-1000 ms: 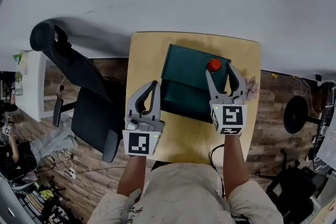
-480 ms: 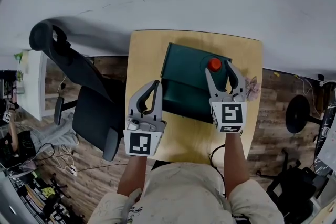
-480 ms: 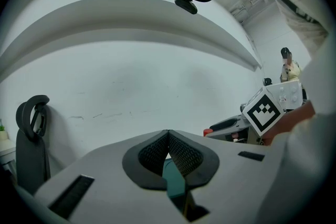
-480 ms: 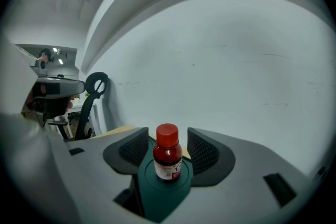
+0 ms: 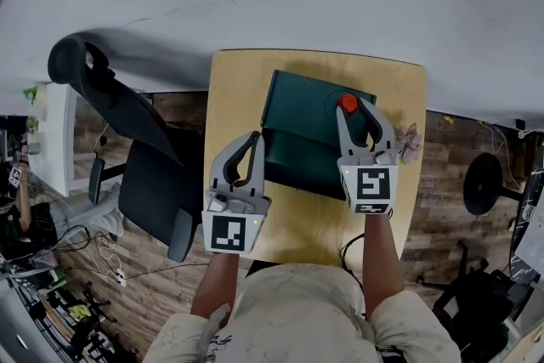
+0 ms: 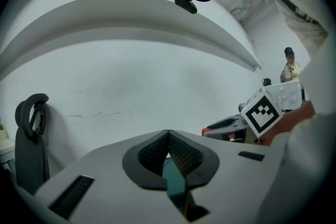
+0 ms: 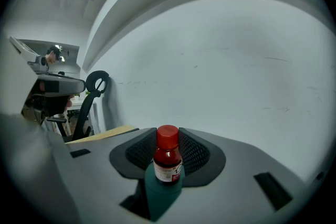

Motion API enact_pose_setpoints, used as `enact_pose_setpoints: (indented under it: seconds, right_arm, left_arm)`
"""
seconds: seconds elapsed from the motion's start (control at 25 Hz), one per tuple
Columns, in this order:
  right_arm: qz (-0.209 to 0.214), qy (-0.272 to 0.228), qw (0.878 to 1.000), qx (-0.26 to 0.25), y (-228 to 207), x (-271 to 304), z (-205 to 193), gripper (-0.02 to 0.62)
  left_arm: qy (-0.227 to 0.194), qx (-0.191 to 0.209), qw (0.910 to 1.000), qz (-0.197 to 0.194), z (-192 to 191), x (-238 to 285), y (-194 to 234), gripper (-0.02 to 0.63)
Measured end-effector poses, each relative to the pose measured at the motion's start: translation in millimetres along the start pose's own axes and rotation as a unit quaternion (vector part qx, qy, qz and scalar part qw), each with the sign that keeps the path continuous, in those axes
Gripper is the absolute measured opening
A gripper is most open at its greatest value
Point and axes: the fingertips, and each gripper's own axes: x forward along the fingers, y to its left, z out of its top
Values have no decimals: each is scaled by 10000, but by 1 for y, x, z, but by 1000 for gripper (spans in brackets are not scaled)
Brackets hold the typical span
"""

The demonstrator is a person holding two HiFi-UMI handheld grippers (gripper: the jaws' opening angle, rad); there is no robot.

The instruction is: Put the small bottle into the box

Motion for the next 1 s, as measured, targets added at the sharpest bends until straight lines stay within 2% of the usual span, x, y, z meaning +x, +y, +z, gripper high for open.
enact_pose_setpoints:
  seconds: [0.32,1.0]
  right_arm:
    - [25,27,9998,-178,6,-5,5,138]
    - [-254,-373,9976,-519,42,-75,64,138]
  left_arm:
    - [-110,0,9999,-15,7,-4,4,8]
    - [-635,-45,9980,-20,43,-60,17,8]
